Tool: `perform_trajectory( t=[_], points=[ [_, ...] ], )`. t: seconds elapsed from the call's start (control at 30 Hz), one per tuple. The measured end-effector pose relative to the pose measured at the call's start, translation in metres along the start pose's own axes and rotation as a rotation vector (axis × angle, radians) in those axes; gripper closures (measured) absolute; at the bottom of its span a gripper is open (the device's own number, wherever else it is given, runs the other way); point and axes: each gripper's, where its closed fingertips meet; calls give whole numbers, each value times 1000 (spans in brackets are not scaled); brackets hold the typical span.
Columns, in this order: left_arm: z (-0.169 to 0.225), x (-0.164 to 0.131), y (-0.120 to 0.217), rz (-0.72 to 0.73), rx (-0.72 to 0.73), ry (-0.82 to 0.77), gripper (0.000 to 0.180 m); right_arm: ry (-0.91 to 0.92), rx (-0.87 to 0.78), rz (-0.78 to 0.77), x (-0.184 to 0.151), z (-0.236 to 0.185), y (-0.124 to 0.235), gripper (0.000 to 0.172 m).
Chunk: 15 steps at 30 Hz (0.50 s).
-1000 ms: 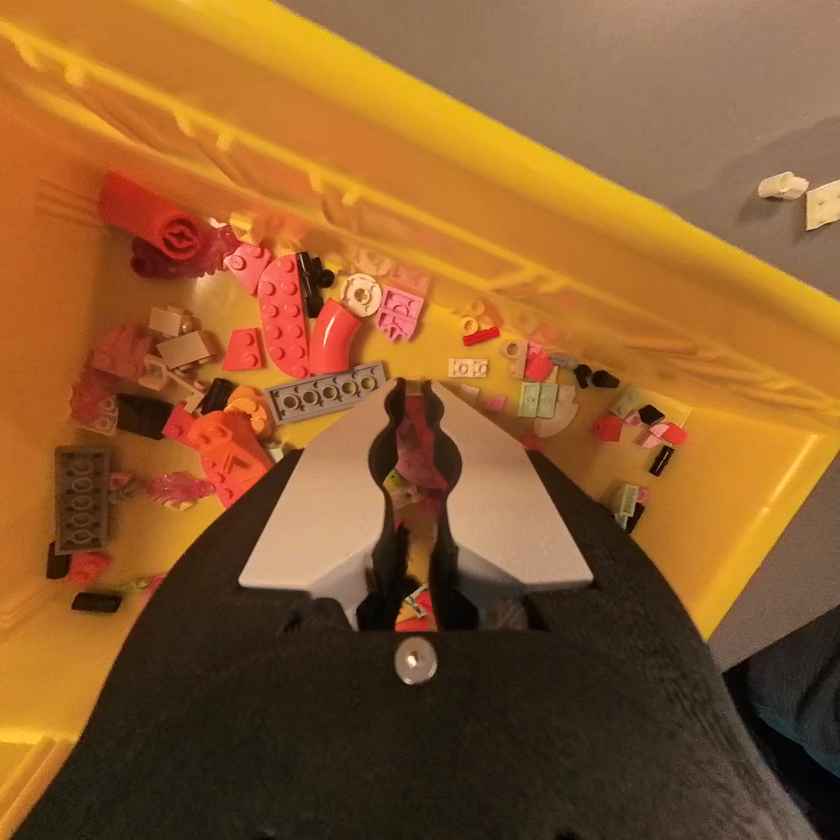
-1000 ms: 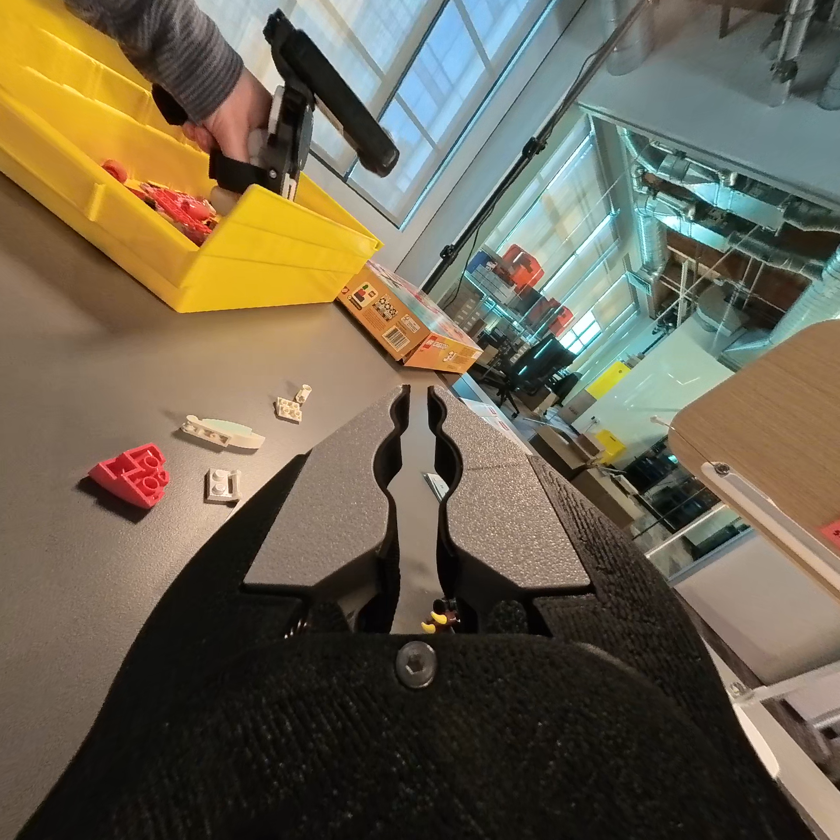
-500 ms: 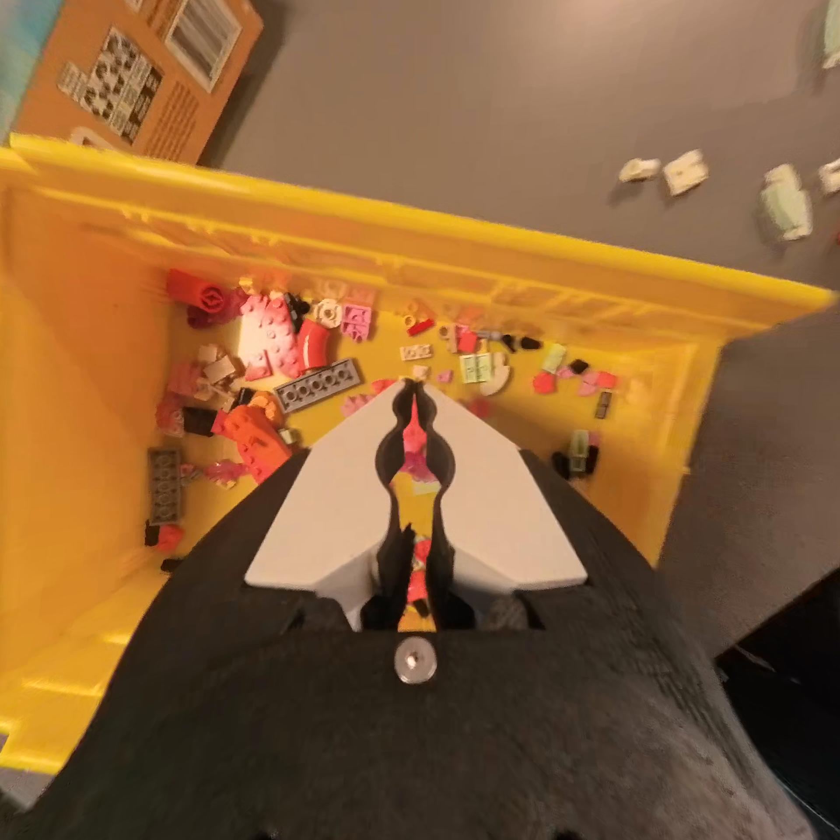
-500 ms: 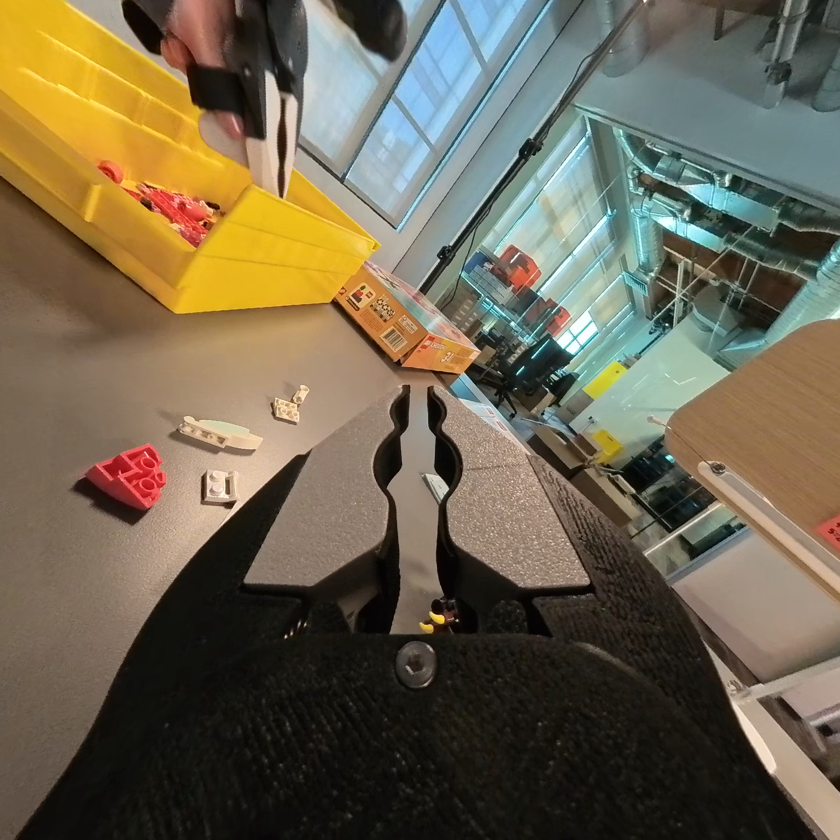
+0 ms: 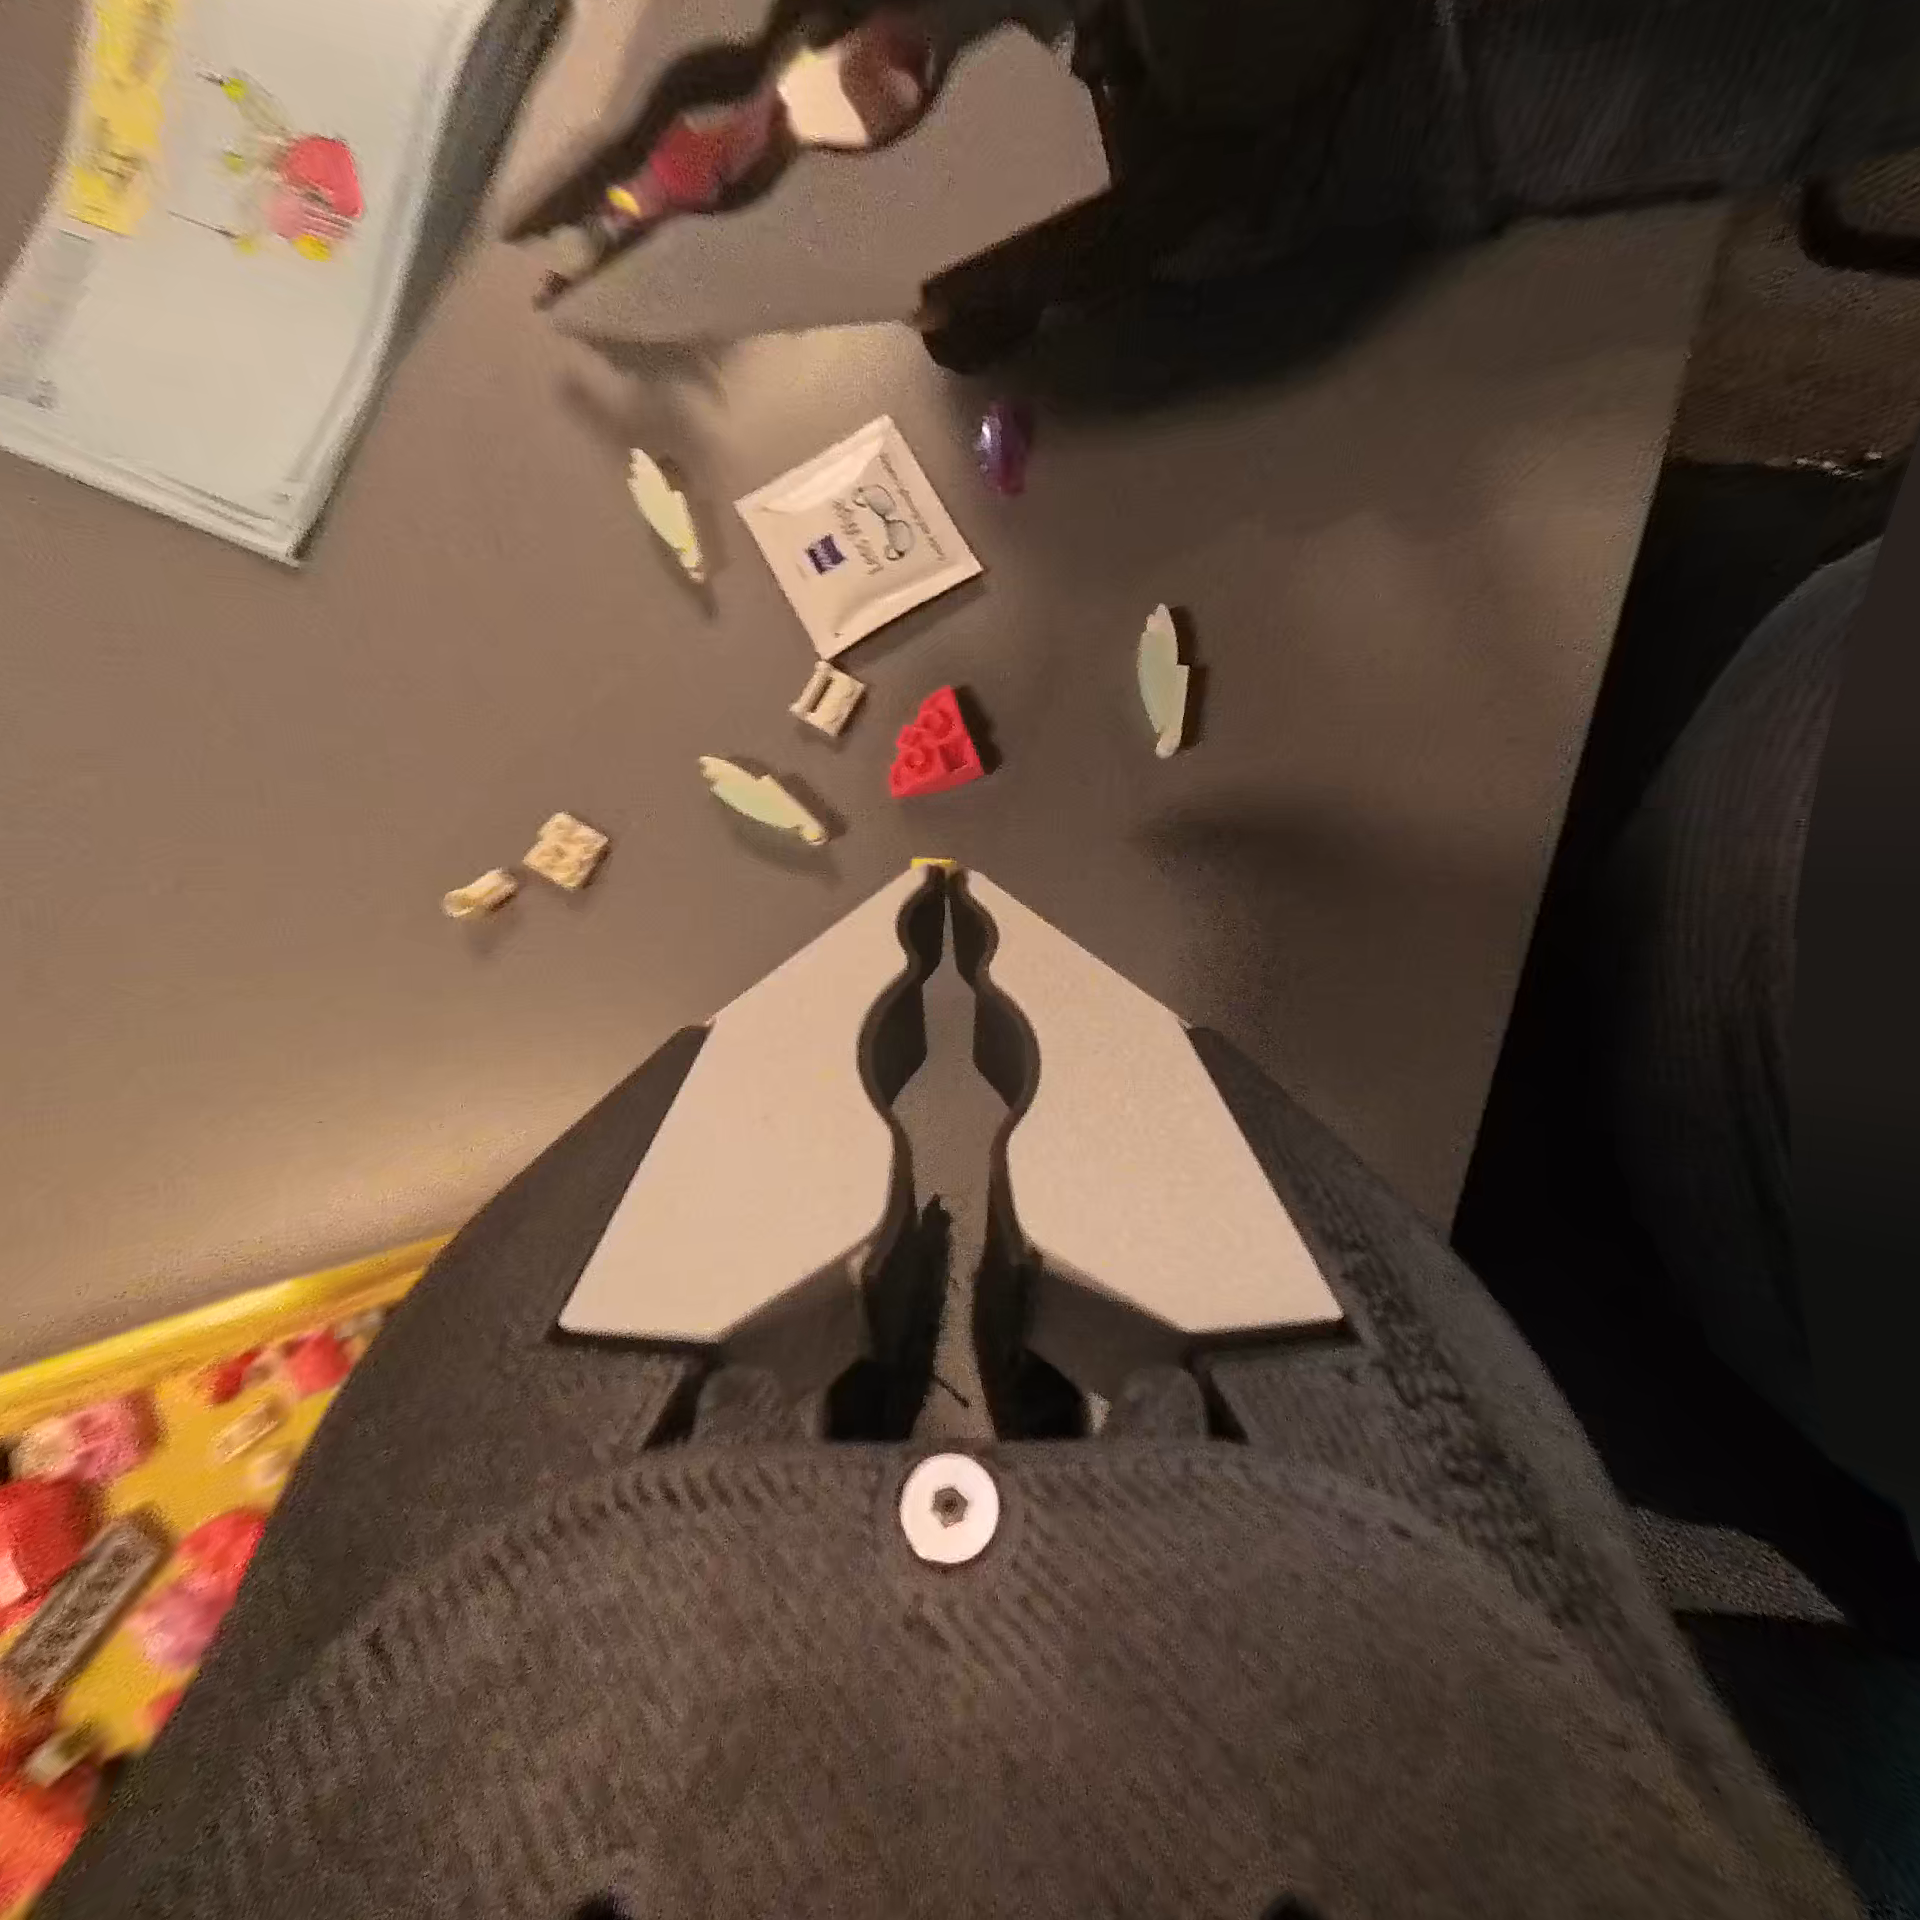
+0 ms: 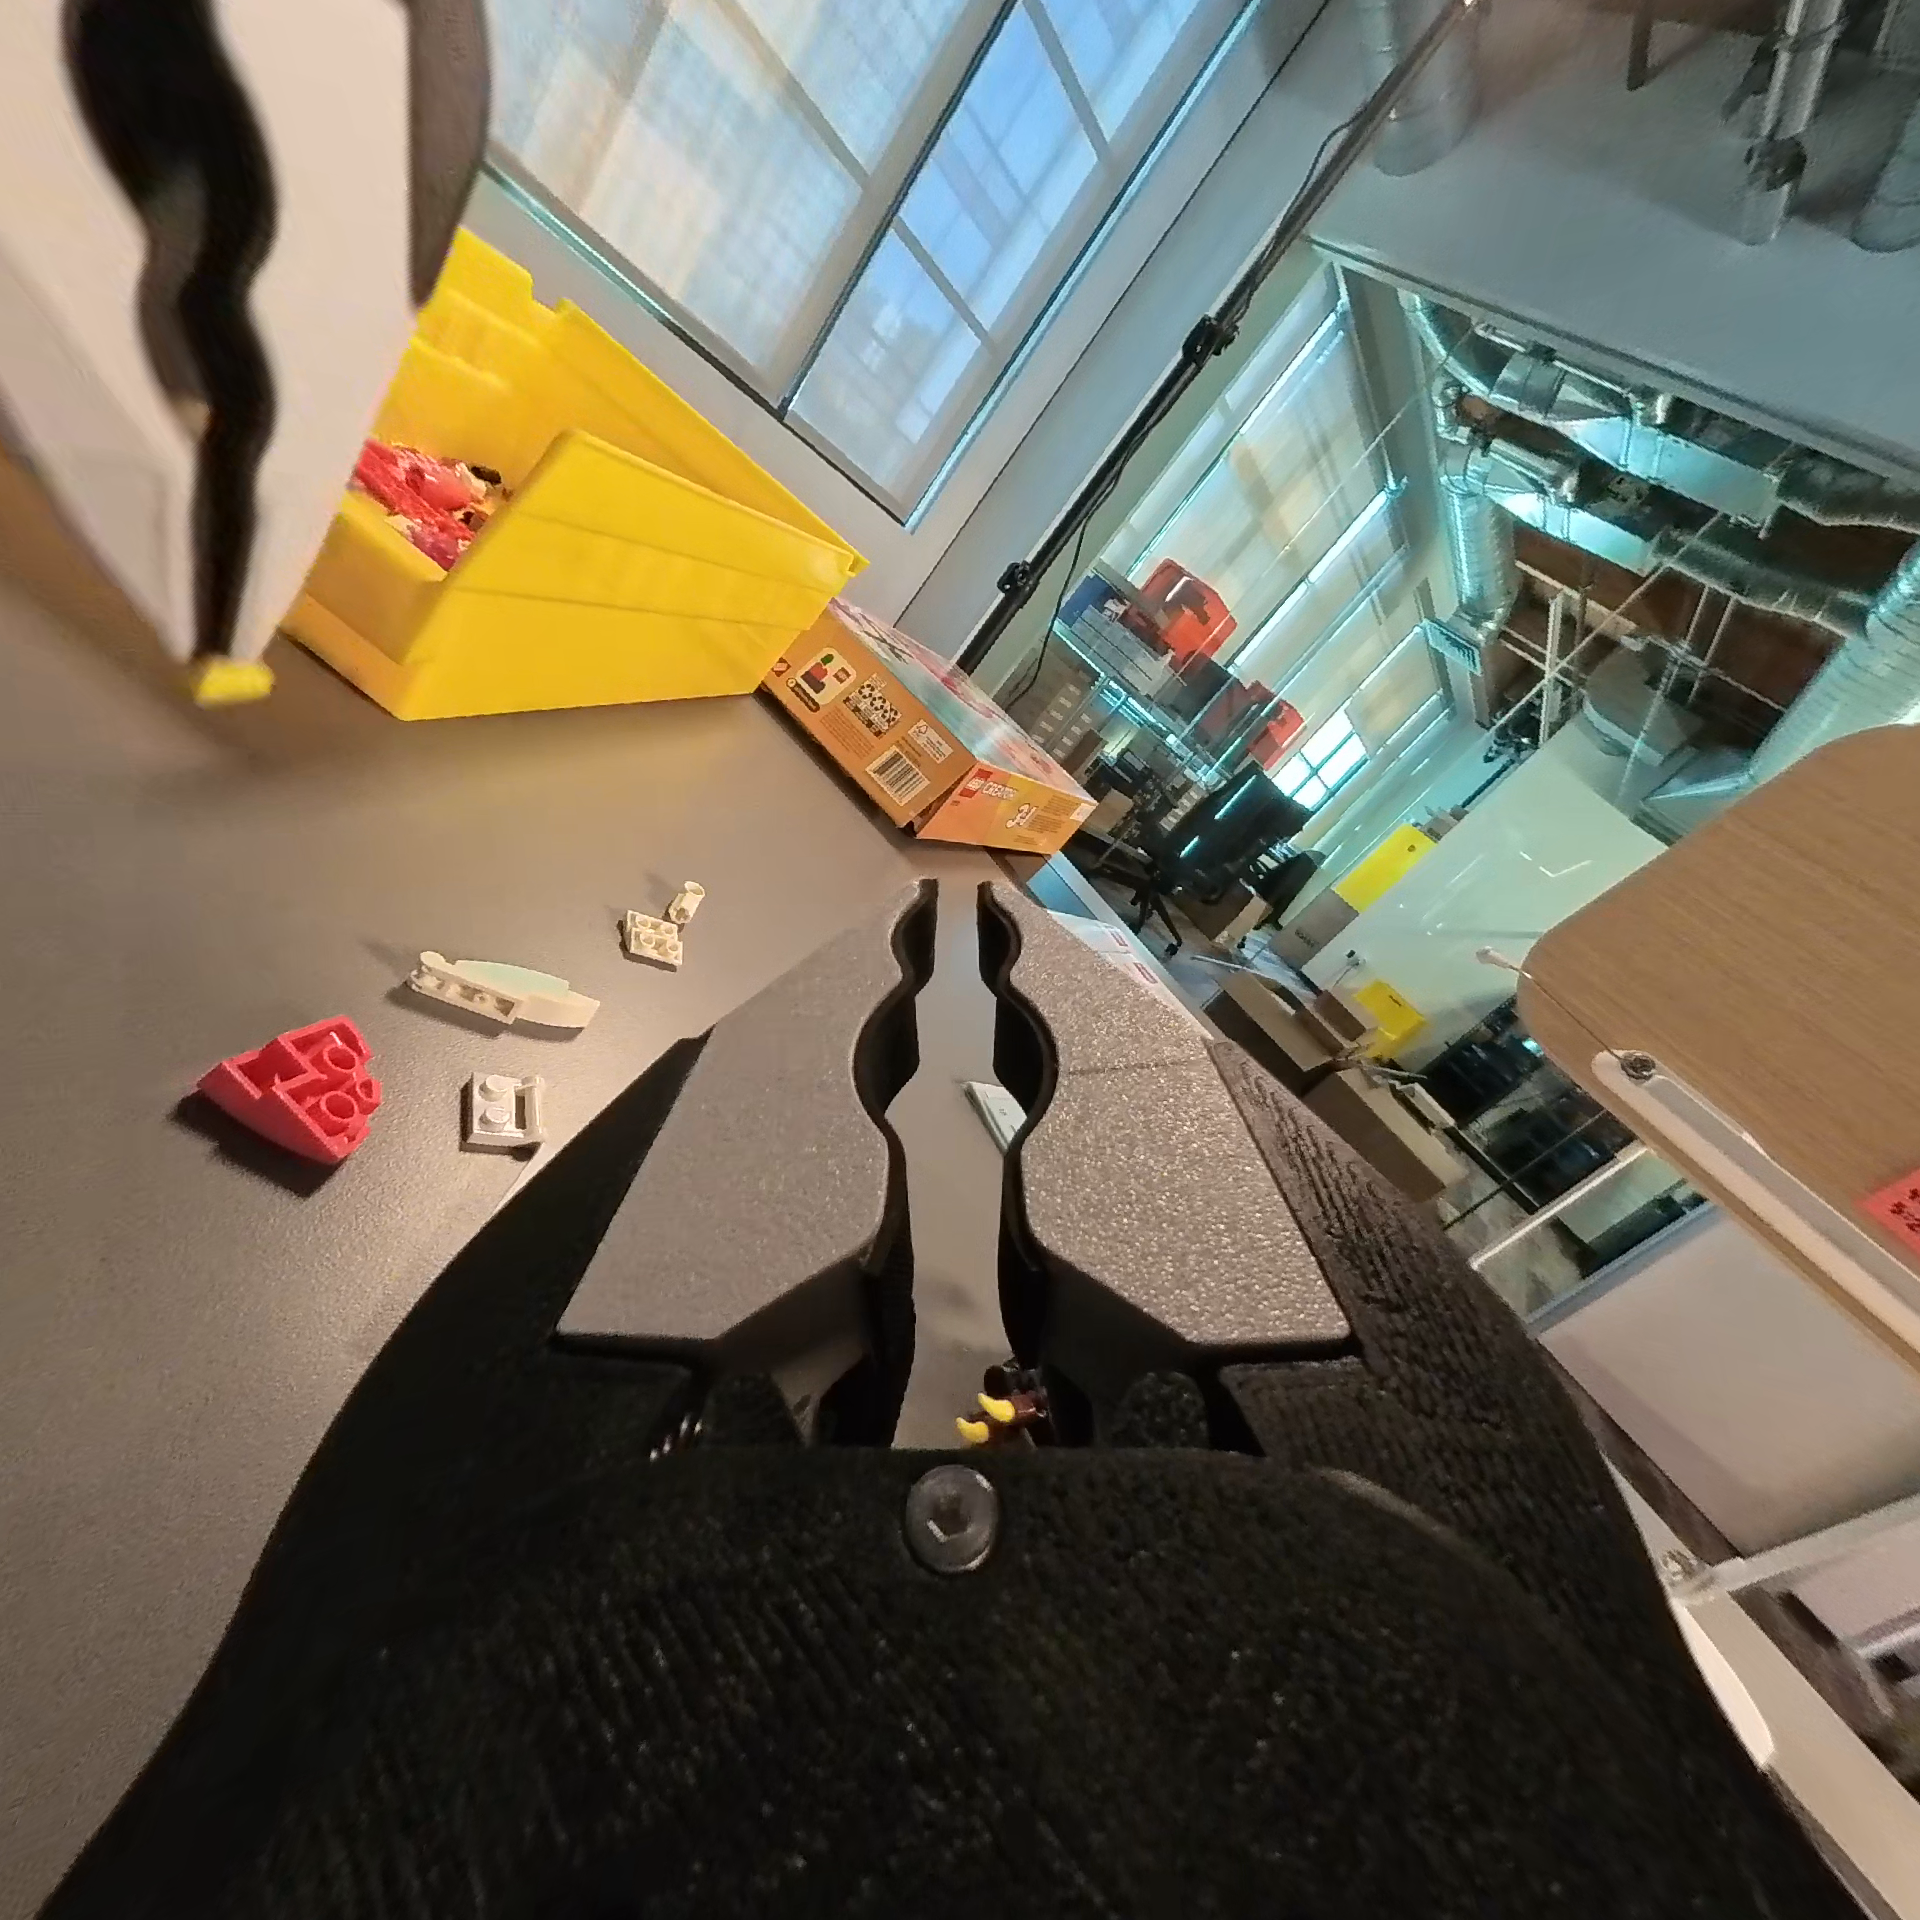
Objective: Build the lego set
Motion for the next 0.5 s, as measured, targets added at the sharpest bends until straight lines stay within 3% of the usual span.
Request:
perform_trajectory(
  t=[0.13,0.23,0.37,0.5],
  points=[
    [12,-12,-31,19,-9,62,180,-7,33,10,2,-5,1,165],
    [12,-15,-40,68,21,151,180,-22,151,27,6,-23,2,163],
    [6,-4,-33,229,40,311,180,-74,444,54,20,-69,12,153],
    [0,17,-11,445,-32,465,180,-90,524,125,38,-83,22,145]
  ],
)
Point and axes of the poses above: each gripper's, where its closed fingertips meet, y back along the fingers, x out of its top, z = x × y across the jaws, and after that the axes turned 4 degrees about x, right-handed
